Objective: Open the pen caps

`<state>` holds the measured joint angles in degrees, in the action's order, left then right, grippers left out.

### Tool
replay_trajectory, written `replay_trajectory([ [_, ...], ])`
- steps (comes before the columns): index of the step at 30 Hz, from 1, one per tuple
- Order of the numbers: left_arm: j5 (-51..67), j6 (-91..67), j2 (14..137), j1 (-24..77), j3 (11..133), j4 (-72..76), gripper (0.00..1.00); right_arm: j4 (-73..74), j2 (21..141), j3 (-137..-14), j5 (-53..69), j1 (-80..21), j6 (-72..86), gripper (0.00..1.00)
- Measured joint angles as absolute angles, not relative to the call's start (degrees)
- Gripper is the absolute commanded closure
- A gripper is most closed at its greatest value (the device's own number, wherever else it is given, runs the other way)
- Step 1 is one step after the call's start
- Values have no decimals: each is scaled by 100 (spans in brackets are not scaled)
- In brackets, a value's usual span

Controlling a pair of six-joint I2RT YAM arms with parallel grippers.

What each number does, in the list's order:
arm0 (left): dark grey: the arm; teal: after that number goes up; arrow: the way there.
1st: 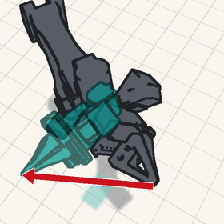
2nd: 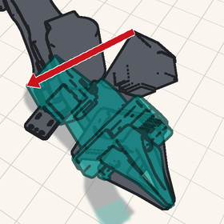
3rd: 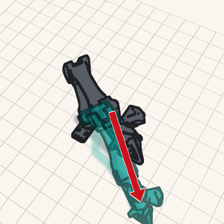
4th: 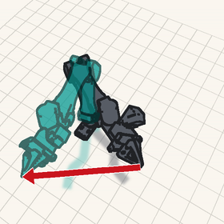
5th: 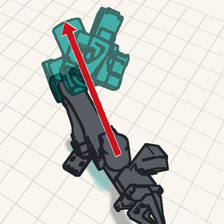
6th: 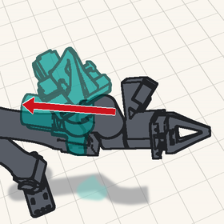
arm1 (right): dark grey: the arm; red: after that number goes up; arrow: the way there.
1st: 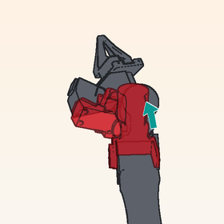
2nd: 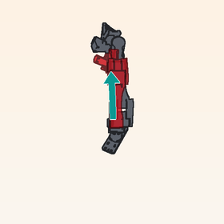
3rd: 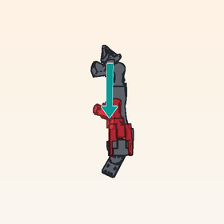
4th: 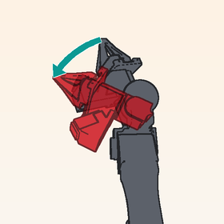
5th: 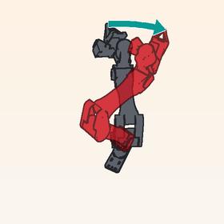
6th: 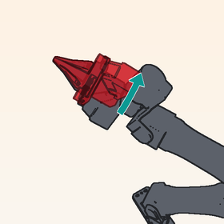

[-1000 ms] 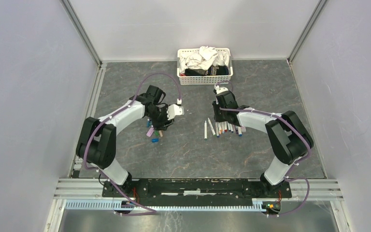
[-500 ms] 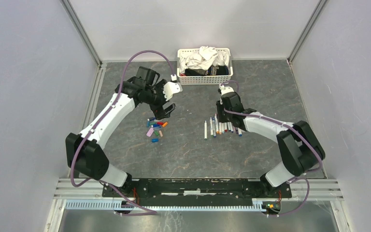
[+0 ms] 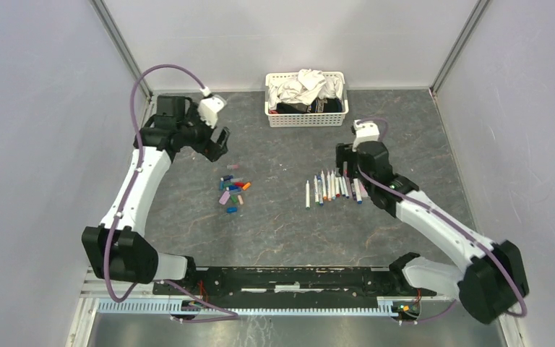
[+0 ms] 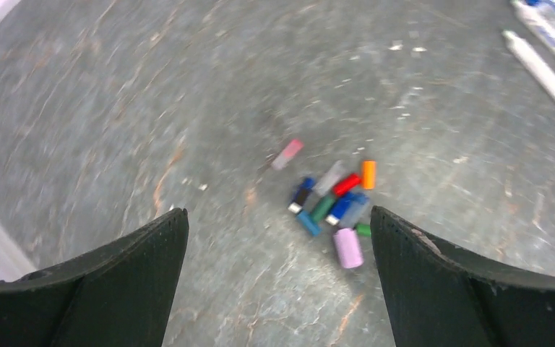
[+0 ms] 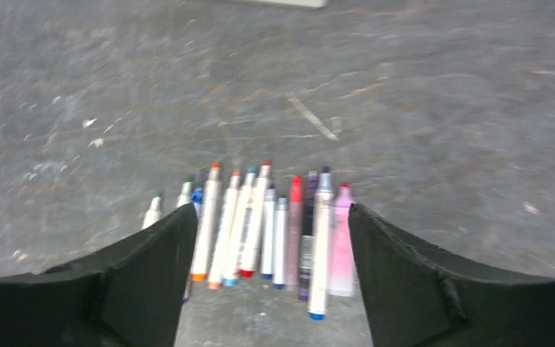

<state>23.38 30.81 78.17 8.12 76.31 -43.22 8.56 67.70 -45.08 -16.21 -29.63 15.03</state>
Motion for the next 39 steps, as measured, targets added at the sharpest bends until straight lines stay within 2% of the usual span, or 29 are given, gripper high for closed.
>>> replay_trajectory([
  [1,2270,2956,7795,672,7533,-4160,0,744,6552,-4379,-1844,-2961,1428,3],
  [2,2217,2801,7773,480,7363,-3903,0,589,6265,-4160,-2141,-2961,1339,2],
  [8,1865,2001,7697,64,5848,-2342,0,-539,5068,-2670,-3603,-2864,856,2],
  [12,1798,1592,7741,71,4722,-1345,0,-1157,4807,-1981,-4252,-2687,497,2],
  [22,1658,1109,8095,71,3114,1411,0,-2095,5413,-1448,-4401,-1372,316,2],
  [31,1671,974,7992,71,1979,3695,0,-4228,6278,-128,-4206,-1107,-36,2],
  [39,1750,939,8025,71,1111,5542,0,-6141,6582,-58,-4071,-1105,-346,2],
])
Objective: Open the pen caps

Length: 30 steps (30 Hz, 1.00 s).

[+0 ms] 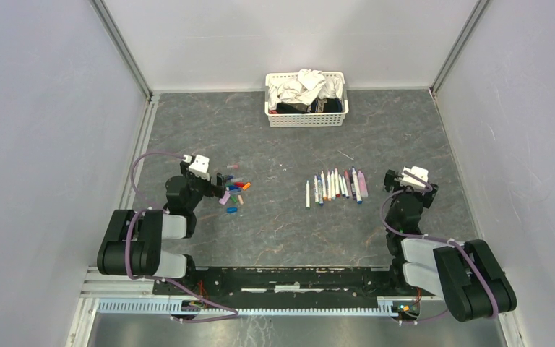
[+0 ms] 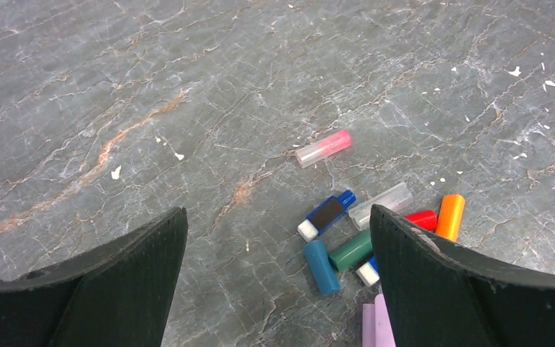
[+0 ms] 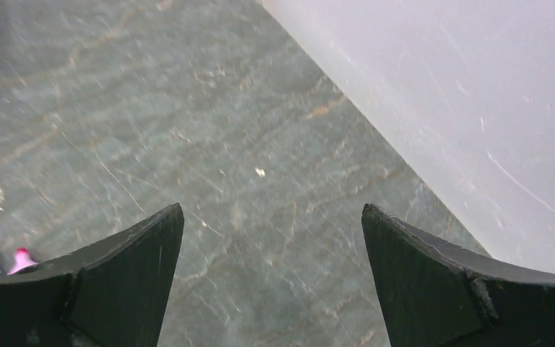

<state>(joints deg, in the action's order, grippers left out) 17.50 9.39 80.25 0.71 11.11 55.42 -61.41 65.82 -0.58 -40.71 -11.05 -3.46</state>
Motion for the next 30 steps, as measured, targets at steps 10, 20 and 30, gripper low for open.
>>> replay_trajectory([
  [10,1608,799,8073,71,834,6514,0,-8189,7522,-62,-3173,-1096,-1002,2],
  [20,1210,443,8805,34,1190,6624,0,-8138,7911,-56,-2727,-786,-1052,2],
  [30,1208,425,8805,34,1190,6659,0,-8108,7902,-56,-2550,-733,-1009,2],
])
